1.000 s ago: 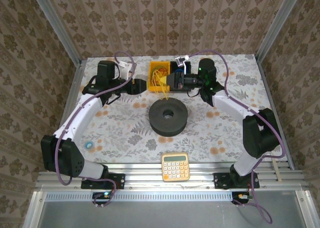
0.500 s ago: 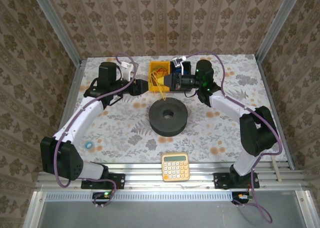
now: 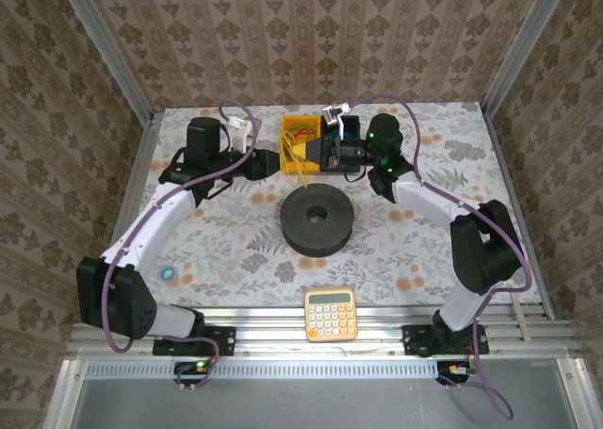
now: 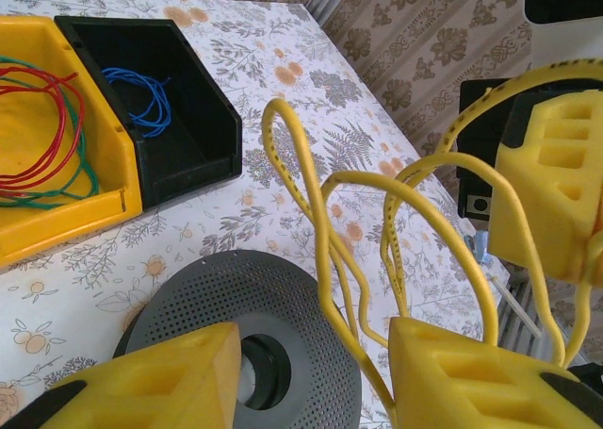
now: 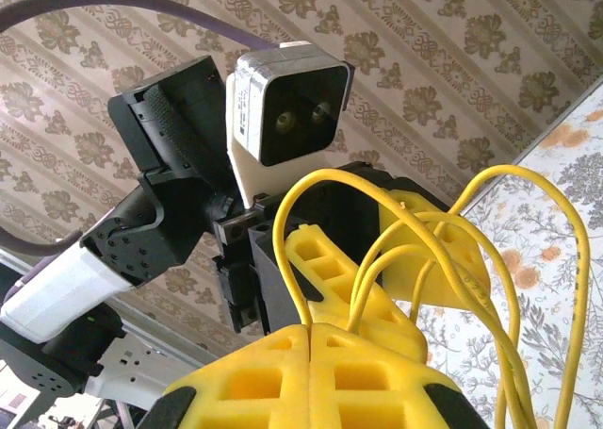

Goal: Wrap the cables

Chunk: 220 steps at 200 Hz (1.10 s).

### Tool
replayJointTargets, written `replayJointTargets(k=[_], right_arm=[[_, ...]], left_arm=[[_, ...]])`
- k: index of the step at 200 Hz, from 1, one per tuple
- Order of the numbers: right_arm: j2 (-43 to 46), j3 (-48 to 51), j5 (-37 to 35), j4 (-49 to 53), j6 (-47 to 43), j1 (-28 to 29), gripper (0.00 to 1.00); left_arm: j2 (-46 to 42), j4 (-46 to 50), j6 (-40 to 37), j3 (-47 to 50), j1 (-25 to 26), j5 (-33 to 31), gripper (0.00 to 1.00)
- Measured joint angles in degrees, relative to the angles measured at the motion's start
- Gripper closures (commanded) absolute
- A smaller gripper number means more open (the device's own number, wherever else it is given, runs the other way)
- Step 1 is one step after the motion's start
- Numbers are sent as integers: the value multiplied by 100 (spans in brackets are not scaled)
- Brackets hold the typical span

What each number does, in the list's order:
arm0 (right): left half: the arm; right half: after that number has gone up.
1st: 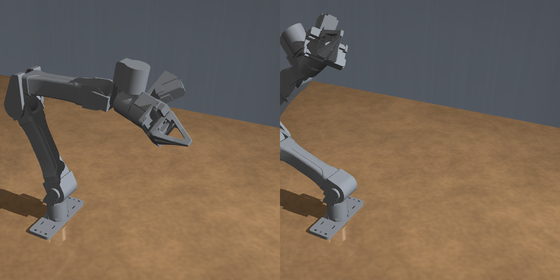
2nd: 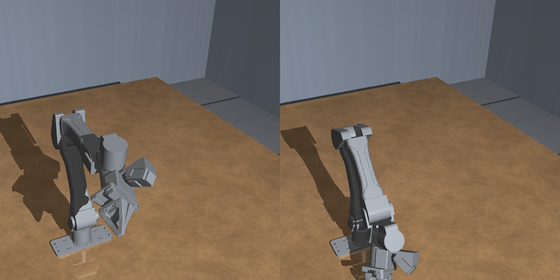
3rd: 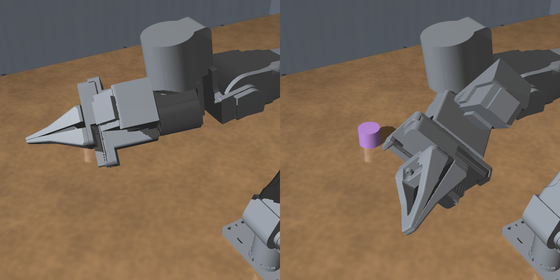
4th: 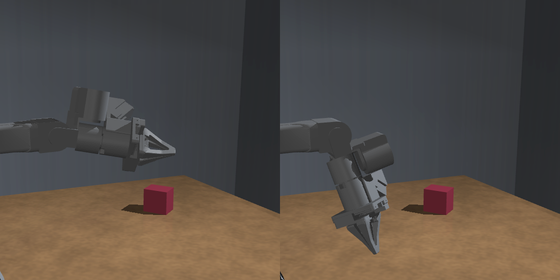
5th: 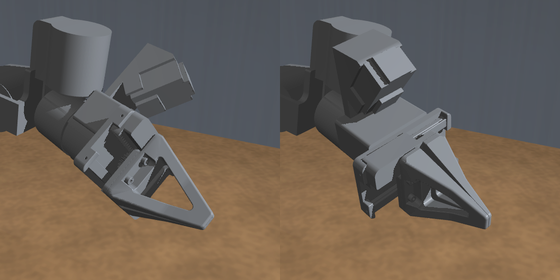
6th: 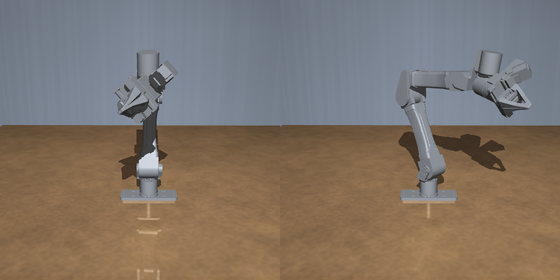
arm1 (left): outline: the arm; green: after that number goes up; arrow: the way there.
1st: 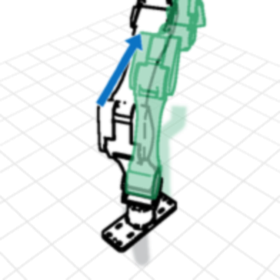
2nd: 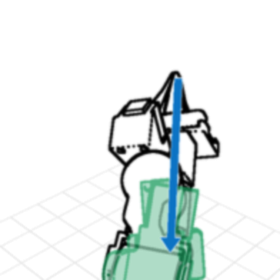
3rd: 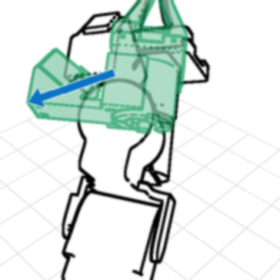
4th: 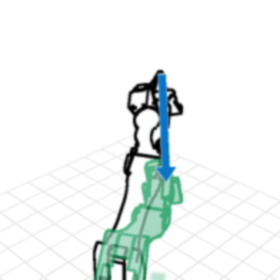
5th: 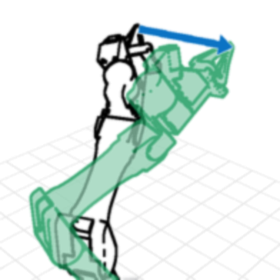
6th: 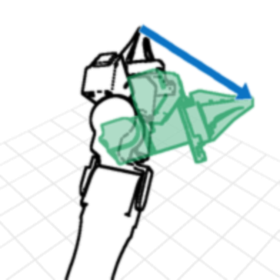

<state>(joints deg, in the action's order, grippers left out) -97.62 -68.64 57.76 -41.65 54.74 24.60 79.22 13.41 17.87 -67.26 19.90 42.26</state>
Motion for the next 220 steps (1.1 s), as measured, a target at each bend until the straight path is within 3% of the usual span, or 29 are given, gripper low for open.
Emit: replayJointTargets(k=[138,157,209,220], right_arm=[[-275,2,103,-452,339,203,100],[-306,2,103,-450,358,208,100],[-299,0,103,-122,83,164,100],[-271,0,103,24,-20,114,100]], left_arm=[[0,-363,210,188,0,68,68],[0,-363,212,190,0,68,73],[0,-363,280,199,-7,107,100],[0,-358,297,199,-11,107,100]])
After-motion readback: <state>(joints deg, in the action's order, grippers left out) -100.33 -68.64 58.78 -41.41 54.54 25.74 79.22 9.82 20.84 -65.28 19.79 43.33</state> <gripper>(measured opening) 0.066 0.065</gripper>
